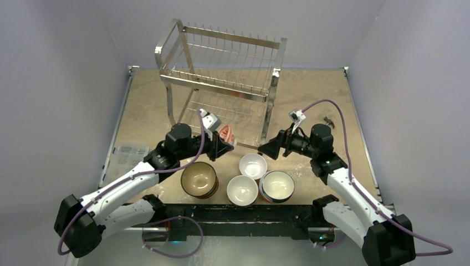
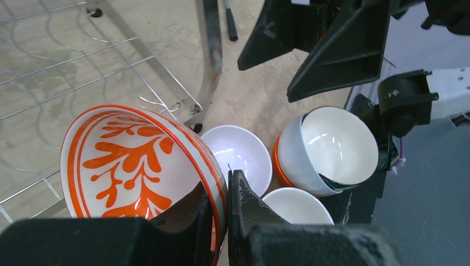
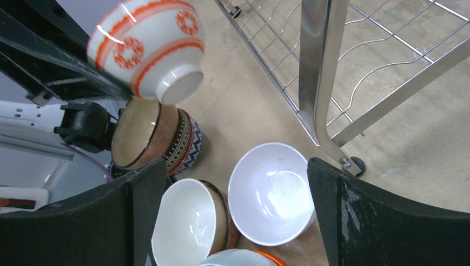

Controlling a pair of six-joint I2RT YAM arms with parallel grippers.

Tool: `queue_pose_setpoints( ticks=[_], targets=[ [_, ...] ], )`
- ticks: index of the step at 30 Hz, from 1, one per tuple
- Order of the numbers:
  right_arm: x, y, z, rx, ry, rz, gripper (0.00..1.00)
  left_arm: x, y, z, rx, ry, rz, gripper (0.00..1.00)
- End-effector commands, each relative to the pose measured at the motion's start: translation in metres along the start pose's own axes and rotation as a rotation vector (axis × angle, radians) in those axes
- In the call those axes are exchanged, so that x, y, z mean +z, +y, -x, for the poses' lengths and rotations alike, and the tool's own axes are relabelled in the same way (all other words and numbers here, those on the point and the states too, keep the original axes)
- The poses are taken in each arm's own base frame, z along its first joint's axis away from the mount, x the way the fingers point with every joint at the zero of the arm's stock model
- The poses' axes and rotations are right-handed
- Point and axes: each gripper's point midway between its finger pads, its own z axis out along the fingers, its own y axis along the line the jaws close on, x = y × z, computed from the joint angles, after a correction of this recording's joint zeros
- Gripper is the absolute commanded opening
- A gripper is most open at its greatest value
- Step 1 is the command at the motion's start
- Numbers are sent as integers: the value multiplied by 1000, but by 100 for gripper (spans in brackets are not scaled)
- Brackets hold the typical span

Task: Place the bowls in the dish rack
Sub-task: Pick up the bowl from the center of the board, then place the bowl in the dish rack.

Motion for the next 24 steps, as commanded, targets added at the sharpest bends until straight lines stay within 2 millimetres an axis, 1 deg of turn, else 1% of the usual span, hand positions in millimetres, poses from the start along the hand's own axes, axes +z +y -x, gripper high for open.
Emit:
queue_pose_setpoints(
  ticks=[1,5,8,11,15,19,21,24],
  targets=[
    [-1,15,-1,15,-4,78,99,15,-26,7,150,-44,-140,0],
    [-1,19,-4,42,10,107,99,23,-38,-14,245,33,-202,0],
    [-1,25,-4,55,19,133,99,25,-46,-19,341,57,-228,0],
    [-2,31,-3,73,24,164,99,25,-58,-27,489,82,-277,0],
    [-2,37,-2,98,46,193,99,20,-76,-46,715,143,-400,0],
    [-4,42,0,103,54,205,99,23,-74,-46,846,181,-380,0],
    [-3,42,-5,114,84,212,99,26,-73,-44,891,207,-368,0],
    [-1,41,-11,130,112,211,98,32,-77,-50,983,272,-371,0]
  ],
)
